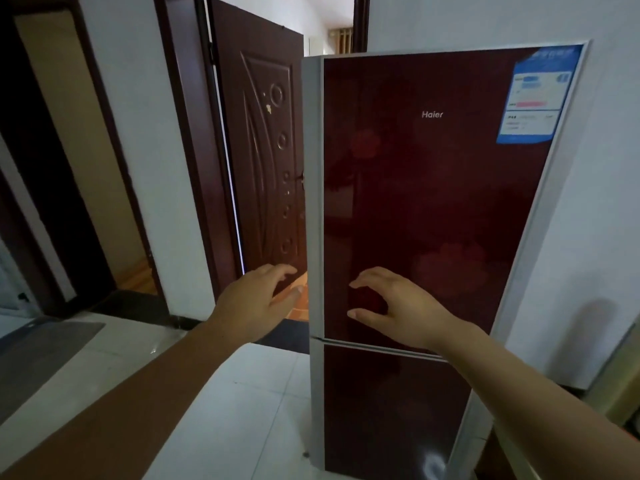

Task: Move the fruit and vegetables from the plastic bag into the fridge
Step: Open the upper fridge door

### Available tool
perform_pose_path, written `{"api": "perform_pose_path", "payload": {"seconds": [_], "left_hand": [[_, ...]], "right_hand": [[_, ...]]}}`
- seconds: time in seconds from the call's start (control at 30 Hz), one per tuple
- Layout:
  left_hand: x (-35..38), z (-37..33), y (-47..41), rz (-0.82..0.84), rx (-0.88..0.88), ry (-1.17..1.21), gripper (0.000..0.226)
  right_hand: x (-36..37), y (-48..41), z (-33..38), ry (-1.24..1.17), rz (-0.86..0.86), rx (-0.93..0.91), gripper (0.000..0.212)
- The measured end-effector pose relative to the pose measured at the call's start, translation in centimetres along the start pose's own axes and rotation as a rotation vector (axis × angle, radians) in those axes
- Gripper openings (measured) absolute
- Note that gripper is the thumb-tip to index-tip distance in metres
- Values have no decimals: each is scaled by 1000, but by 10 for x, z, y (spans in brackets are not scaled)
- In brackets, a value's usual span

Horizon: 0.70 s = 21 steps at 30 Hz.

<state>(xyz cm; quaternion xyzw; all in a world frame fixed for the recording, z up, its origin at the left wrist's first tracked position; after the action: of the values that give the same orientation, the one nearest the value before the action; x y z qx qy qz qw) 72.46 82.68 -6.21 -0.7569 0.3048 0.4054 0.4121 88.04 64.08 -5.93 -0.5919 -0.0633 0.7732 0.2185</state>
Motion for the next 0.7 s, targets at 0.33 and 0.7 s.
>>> {"api": "perform_pose_path", "payload": {"seconds": [0.33, 0.7], "left_hand": [[31, 37, -122, -54, -25, 123, 43], [23, 42, -282, -348, -18, 258, 63]], "right_hand": [[2, -125, -65, 106, -145, -25, 55], [-40, -232, -139, 427, -615, -71, 58]]}}
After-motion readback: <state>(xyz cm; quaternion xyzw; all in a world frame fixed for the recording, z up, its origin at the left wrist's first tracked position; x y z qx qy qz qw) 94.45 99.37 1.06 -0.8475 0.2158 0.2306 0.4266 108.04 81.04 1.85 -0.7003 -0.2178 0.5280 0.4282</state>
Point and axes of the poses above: each hand's wrist, its own y-axis away from the middle knuckle, its own x-axis out of the palm, z = x × y, the point moved 1 cm from there along -y, towards the middle knuckle, and after that the axes turned 3 degrees about -x, right-handed, at the moved point
